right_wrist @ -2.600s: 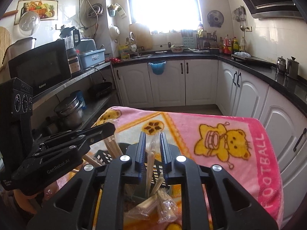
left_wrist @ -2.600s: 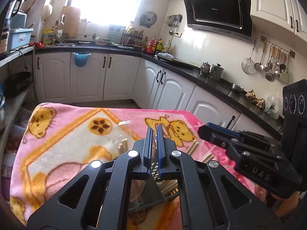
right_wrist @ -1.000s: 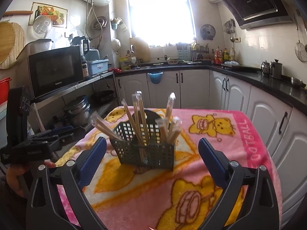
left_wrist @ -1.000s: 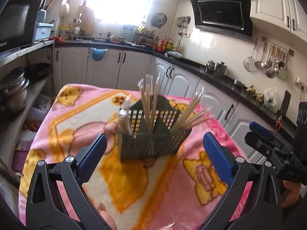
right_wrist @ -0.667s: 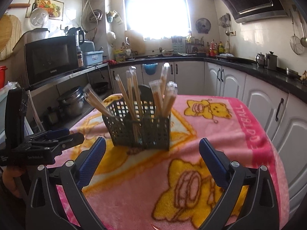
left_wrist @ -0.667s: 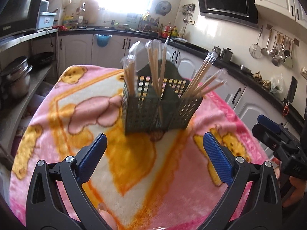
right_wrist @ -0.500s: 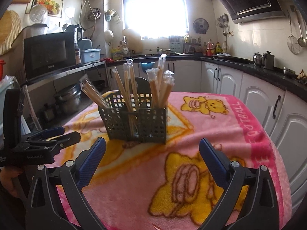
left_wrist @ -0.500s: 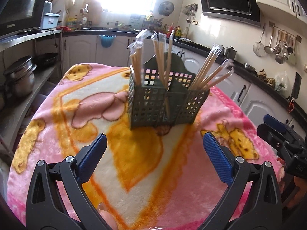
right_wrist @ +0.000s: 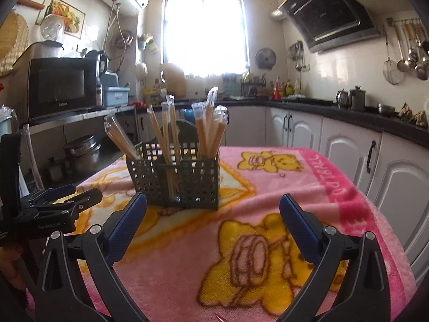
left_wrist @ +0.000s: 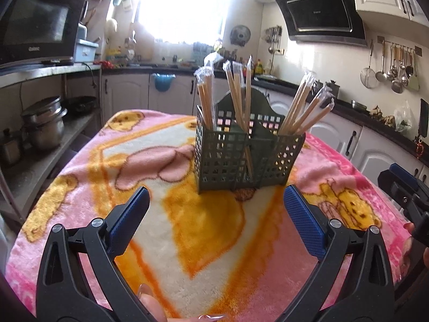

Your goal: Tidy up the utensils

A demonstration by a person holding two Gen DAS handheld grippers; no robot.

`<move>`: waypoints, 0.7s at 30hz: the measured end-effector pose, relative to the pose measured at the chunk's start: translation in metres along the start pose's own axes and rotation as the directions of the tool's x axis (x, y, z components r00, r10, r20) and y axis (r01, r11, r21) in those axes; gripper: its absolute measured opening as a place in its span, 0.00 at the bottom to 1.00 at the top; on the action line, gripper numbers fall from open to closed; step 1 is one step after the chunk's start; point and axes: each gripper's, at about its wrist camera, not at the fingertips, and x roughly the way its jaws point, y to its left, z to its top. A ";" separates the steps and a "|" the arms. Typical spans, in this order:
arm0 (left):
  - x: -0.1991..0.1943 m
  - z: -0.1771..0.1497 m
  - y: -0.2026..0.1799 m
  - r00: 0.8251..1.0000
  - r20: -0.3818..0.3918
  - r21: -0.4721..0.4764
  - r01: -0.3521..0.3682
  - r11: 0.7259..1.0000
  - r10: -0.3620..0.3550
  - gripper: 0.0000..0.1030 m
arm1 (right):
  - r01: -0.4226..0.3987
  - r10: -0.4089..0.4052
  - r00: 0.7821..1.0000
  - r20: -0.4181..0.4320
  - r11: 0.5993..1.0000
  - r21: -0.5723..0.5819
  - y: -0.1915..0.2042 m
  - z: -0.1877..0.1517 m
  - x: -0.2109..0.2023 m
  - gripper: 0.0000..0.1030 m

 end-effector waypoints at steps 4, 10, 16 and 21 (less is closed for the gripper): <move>-0.004 -0.001 0.000 0.999 0.038 0.003 0.000 1.000 -0.001 0.90 | 0.017 -0.017 0.998 0.059 1.000 -0.007 0.001 -0.001 -0.007 0.94; -0.010 -0.003 -0.004 0.996 0.084 0.032 -0.009 0.999 0.006 0.90 | 0.022 -0.023 0.995 0.101 1.000 0.004 0.002 -0.005 -0.012 0.94; -0.010 -0.004 -0.003 0.996 0.090 0.034 -0.014 0.999 0.011 0.90 | 0.022 -0.023 0.995 0.095 1.000 0.011 0.004 -0.012 -0.011 0.94; -0.009 -0.004 -0.001 0.996 0.087 0.026 -0.018 1.000 0.016 0.90 | 0.024 -0.028 0.995 0.097 0.999 0.035 -0.001 -0.014 -0.012 0.94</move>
